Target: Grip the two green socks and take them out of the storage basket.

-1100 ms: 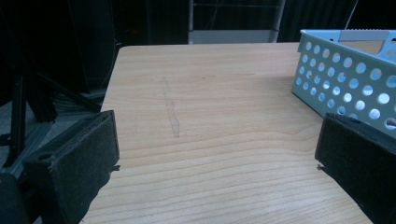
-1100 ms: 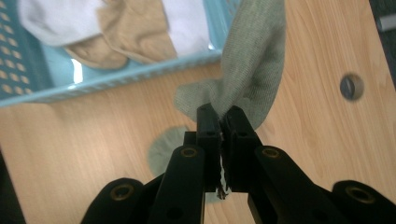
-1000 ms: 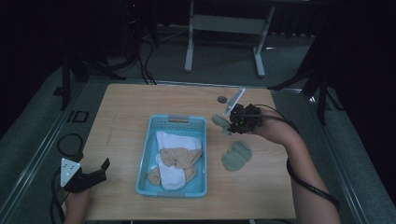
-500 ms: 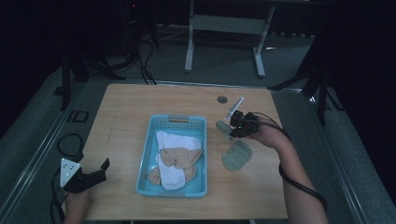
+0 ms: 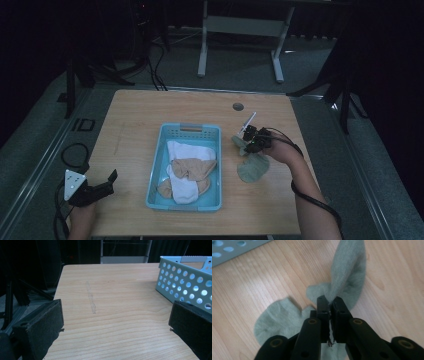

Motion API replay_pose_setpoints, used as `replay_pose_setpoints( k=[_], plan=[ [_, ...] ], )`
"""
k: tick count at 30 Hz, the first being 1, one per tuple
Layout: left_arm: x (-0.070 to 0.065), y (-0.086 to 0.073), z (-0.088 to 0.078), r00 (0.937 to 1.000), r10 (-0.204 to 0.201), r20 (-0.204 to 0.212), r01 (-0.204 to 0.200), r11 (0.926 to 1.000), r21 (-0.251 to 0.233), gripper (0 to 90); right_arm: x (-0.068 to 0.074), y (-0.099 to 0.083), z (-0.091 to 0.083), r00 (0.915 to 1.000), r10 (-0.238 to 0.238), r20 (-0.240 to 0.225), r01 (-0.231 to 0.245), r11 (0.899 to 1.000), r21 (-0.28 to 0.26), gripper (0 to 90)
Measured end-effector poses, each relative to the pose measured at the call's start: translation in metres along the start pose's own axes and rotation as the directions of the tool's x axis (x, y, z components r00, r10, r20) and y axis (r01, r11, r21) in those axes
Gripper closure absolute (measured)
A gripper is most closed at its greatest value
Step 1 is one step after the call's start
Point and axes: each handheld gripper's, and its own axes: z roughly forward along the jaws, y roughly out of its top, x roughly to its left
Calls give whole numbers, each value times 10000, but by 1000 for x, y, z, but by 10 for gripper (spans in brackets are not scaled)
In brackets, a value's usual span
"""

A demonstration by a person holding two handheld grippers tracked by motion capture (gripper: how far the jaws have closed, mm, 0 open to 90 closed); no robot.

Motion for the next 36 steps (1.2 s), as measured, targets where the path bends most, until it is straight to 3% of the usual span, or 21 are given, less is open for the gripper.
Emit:
replay_pose_setpoints(
  k=[3,8,13,20,24,26,33,36],
  plan=[
    [0,0,0,10000,-18,2,18,10000,-27,0,0,-2,6,9999,161,-41,-161,9998,72,741],
    [0,0,0,10000,-30,1,30,10000,-11,0,0,-4,6,9996,233,-153,-234,9997,-58,653],
    [0,0,0,10000,-13,-5,13,10000,-4,0,0,-6,-2,9994,241,-253,-250,9991,-345,583],
    [0,0,0,10000,-41,9,41,10000,-8,0,-5,-16,-18,9978,636,-166,-647,9943,-842,427],
    [0,0,0,10000,-16,0,16,10000,3,0,-9,-31,-26,9957,909,-177,-922,9906,-1009,353],
    [0,0,0,10000,-25,-3,25,10000,8,0,-13,-37,-28,9940,1073,-210,-1089,9891,-993,261],
    [0,0,0,10000,-30,-8,30,10000,13,0,-18,-58,-30,9866,1484,-684,-1562,9793,-1288,200],
    [0,0,0,10000,-30,-4,30,10000,5,0,-19,-64,-28,9850,1592,-671,-1666,9780,-1252,196]
  ],
)
